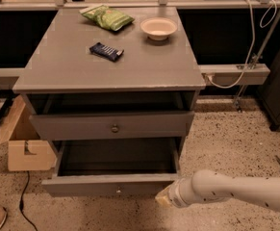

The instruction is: Close middle drawer

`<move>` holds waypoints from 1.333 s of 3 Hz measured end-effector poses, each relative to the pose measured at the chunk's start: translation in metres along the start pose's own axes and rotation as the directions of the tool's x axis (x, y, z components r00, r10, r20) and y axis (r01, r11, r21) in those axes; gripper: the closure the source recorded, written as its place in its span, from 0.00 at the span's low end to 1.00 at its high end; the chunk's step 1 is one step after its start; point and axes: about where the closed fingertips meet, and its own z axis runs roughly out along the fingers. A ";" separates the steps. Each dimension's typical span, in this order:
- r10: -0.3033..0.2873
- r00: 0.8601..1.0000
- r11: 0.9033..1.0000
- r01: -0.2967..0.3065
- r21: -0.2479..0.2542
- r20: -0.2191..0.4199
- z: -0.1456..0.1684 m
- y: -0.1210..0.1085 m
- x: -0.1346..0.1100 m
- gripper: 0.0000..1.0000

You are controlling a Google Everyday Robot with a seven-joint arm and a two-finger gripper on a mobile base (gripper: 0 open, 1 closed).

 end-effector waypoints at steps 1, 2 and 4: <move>-0.057 0.998 0.998 0.057 -0.002 0.012 0.008 -0.004 -0.004 1.00; -0.193 0.977 0.981 0.195 -0.016 0.095 0.023 -0.022 -0.019 1.00; -0.250 0.955 0.968 0.253 0.005 0.161 0.024 -0.035 -0.034 1.00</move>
Offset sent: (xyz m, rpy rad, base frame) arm 0.0678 0.0134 -0.0140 0.0903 -0.2774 0.2625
